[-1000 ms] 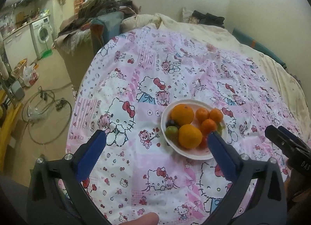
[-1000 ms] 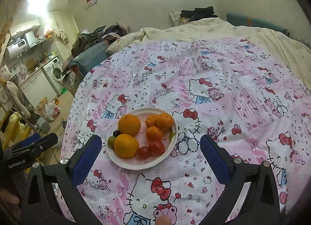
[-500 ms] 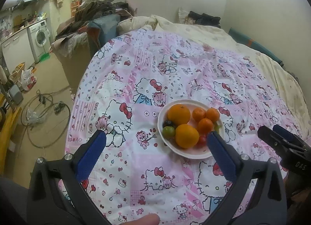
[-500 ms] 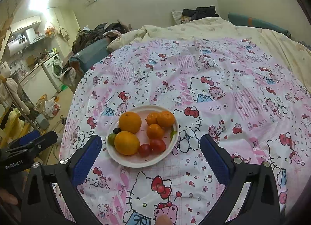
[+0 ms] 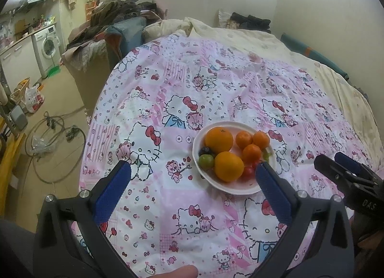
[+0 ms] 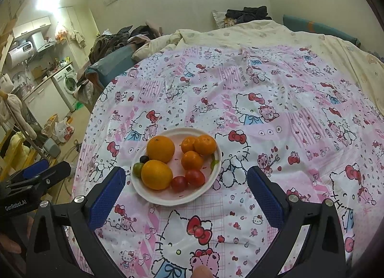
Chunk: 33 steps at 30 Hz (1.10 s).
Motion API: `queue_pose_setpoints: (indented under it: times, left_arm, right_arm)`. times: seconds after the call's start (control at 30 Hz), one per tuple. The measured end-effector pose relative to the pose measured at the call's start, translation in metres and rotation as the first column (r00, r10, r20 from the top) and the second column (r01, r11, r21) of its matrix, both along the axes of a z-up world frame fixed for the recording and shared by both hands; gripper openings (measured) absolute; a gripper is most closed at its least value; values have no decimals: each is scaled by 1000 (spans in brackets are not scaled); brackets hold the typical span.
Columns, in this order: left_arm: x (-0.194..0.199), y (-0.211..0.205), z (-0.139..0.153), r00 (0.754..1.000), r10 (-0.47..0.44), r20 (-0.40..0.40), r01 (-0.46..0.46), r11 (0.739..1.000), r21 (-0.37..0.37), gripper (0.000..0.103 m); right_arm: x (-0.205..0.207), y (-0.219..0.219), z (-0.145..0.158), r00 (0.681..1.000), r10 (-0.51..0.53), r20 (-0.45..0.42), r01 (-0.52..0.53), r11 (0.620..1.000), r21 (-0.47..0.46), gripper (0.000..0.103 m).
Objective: Organize fruits
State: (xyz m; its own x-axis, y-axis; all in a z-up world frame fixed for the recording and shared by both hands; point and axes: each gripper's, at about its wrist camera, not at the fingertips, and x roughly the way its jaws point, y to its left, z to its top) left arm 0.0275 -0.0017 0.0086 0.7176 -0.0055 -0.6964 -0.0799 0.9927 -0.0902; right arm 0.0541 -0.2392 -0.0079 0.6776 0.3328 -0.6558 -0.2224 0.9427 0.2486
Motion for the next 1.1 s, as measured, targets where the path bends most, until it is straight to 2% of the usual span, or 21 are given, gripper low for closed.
queue_pose_setpoints:
  times: [1.1]
  left_arm:
    - [1,-3,-1,1000,-5,-3,5,1000,-1,103]
  right_arm:
    - [-1,3,-2,1000,5,-4,-6,1000,-21,103]
